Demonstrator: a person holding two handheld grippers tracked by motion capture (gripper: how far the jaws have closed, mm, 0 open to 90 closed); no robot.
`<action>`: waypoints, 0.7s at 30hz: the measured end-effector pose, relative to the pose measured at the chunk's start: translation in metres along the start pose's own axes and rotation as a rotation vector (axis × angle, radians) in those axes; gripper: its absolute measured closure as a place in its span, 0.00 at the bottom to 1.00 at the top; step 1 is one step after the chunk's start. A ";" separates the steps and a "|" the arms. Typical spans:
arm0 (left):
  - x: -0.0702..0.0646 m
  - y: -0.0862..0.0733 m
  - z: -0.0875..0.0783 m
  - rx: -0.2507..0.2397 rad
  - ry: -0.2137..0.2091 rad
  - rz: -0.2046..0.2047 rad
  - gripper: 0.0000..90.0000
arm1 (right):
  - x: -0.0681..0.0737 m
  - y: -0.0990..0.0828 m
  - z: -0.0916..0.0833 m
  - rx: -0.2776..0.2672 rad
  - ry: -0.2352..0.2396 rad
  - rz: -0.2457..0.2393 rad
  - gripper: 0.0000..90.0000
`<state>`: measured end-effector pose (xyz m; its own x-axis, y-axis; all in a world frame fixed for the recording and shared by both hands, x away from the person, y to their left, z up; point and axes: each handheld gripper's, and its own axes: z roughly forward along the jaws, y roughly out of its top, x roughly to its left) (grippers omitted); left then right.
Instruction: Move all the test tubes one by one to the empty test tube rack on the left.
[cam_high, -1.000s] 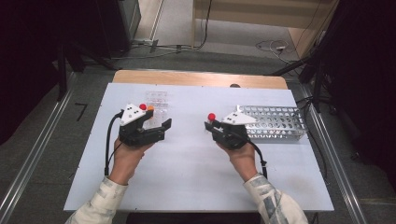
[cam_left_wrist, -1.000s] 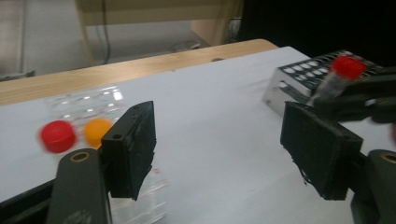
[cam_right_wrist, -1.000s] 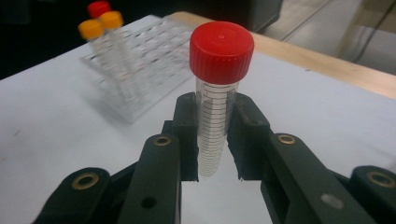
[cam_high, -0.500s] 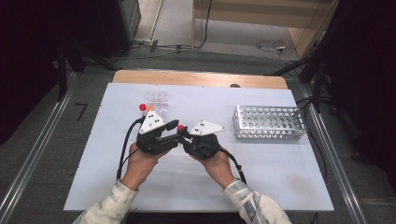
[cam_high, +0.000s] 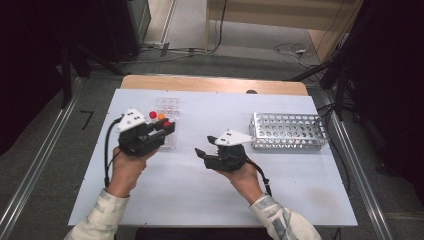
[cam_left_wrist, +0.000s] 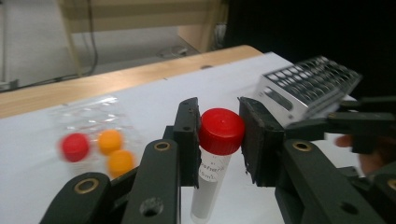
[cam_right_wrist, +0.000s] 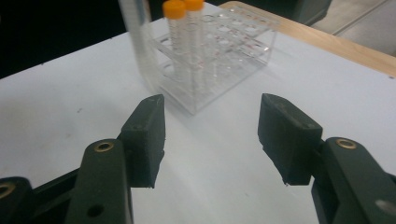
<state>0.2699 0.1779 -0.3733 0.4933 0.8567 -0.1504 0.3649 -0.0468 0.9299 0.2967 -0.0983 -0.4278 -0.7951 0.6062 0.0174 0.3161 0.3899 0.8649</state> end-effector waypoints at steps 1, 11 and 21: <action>0.005 0.002 -0.004 -0.008 0.014 -0.006 0.77 | -0.004 -0.002 -0.004 -0.001 -0.005 0.006 0.44; 0.041 0.006 -0.006 -0.068 0.136 -0.051 0.77 | -0.024 -0.018 -0.024 -0.001 -0.048 0.044 0.44; 0.050 -0.008 0.021 -0.041 0.185 -0.014 0.77 | -0.030 -0.021 -0.030 -0.008 -0.061 0.058 0.45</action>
<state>0.3082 0.2099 -0.3952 0.3329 0.9373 -0.1029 0.3365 -0.0161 0.9415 0.2989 -0.1451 -0.4313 -0.7423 0.6690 0.0367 0.3565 0.3479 0.8671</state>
